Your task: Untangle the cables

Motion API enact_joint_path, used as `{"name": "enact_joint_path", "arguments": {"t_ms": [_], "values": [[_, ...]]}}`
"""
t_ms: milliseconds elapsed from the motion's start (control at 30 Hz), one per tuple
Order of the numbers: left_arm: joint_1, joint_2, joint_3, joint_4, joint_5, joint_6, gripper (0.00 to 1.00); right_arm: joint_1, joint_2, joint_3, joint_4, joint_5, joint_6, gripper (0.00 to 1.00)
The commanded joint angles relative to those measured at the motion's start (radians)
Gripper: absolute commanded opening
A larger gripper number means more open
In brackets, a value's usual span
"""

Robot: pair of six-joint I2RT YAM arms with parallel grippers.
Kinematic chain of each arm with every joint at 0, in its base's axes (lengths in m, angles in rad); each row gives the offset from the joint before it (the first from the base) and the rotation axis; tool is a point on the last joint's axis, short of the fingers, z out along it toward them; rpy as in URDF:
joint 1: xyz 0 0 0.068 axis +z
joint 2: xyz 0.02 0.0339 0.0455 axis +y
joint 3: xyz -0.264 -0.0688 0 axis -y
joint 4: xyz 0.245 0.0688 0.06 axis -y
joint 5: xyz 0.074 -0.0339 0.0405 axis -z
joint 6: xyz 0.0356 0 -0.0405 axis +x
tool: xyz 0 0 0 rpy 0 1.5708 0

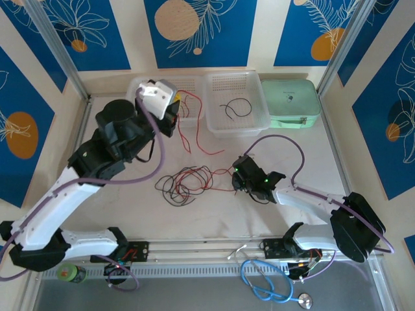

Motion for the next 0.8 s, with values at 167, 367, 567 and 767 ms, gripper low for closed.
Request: {"name": "enact_joint_path", "arguments": {"t_ms": [167, 367, 567, 767], "values": [[0.237, 0.203, 0.179, -0.077, 0.08, -0.075, 0.0, 0.026, -0.081, -0.015, -0.095, -0.034, 0.061, 0.59], [0.401, 0.399, 0.316, -0.083, 0.185, -0.12, 0.0, 0.044, -0.168, 0.001, -0.212, -0.057, 0.111, 0.79], [0.517, 0.622, 0.438, -0.034, 0.201, -0.176, 0.0, 0.065, -0.239, 0.029, -0.301, -0.121, 0.162, 0.8], [0.583, 0.835, 0.56, 0.024, 0.211, -0.221, 0.0, 0.076, -0.23, 0.099, -0.391, -0.245, 0.229, 0.73]]}}
